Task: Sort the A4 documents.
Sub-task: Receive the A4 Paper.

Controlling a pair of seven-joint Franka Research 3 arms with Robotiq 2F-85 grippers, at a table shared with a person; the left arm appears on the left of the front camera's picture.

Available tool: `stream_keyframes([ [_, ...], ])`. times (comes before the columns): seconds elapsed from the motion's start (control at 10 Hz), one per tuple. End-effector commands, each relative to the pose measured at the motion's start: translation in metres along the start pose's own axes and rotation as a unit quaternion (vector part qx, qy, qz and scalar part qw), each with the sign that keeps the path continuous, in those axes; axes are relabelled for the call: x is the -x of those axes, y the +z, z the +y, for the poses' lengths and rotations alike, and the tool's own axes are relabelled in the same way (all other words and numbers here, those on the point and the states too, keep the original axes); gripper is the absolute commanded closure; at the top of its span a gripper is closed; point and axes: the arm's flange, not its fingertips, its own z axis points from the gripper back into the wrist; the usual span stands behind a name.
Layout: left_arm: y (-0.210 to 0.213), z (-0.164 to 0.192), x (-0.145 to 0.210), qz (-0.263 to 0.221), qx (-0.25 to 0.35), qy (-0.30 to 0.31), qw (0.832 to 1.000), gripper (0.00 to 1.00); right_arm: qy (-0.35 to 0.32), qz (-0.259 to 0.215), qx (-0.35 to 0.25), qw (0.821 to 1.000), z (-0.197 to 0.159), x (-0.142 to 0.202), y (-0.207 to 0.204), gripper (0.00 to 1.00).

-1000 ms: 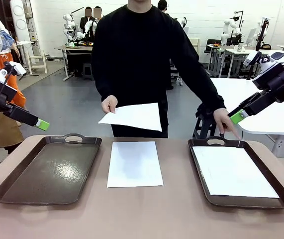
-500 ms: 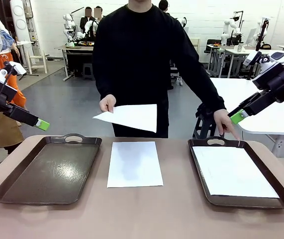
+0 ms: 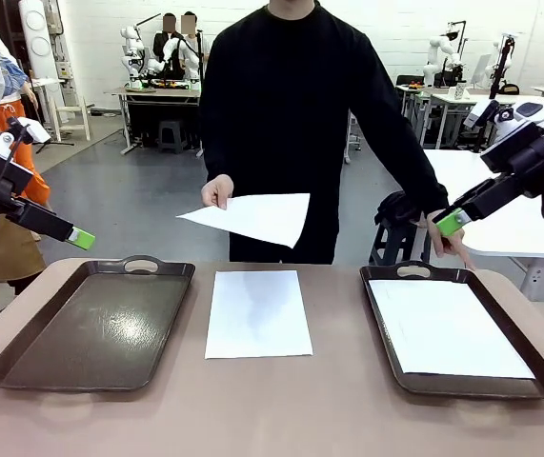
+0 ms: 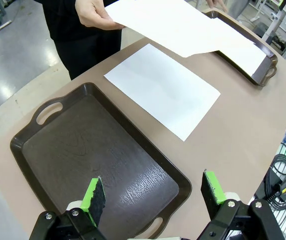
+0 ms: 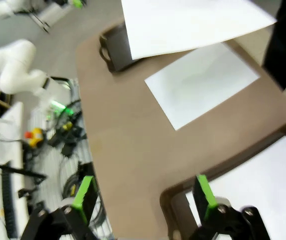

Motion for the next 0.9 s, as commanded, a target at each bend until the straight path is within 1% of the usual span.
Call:
stream_keyframes([
  [0.0,0.0,0.003,0.002,-0.004,0.007,-0.003,1.0,0.0,-0.044,-0.048,-0.028,0.997,-0.012,-0.005,-0.025,0.0],
  [0.1,0.0,0.003,0.002,-0.004,0.007,-0.003,1.0,0.0,-0.074,-0.077,-0.053,0.993,-0.014,-0.007,-0.039,0.0],
  [0.2,0.0,0.003,0.002,-0.004,0.007,-0.003,1.0,0.0,-0.127,-0.125,-0.086,0.98,-0.019,-0.006,-0.056,0.0],
  [0.3,0.0,0.003,0.002,-0.004,0.007,-0.003,1.0,0.0,-0.157,-0.144,-0.111,0.971,-0.022,-0.003,-0.067,0.0],
  [0.4,0.0,0.003,0.002,-0.004,0.007,-0.003,1.0,0.0,-0.206,-0.167,-0.171,0.949,-0.03,0.002,-0.084,0.0],
  [0.5,0.0,0.003,0.002,-0.004,0.007,-0.003,1.0,0.0,-0.243,-0.181,-0.197,0.932,-0.037,0.007,-0.098,0.0],
  [0.6,0.0,0.003,0.002,-0.004,0.007,-0.003,1.0,0.0,-0.269,-0.191,-0.207,0.921,-0.043,0.012,-0.111,0.0],
  [0.8,0.0,0.003,0.002,-0.004,0.007,-0.003,1.0,0.0,-0.325,-0.224,-0.242,0.886,-0.058,0.01,-0.134,0.0],
])
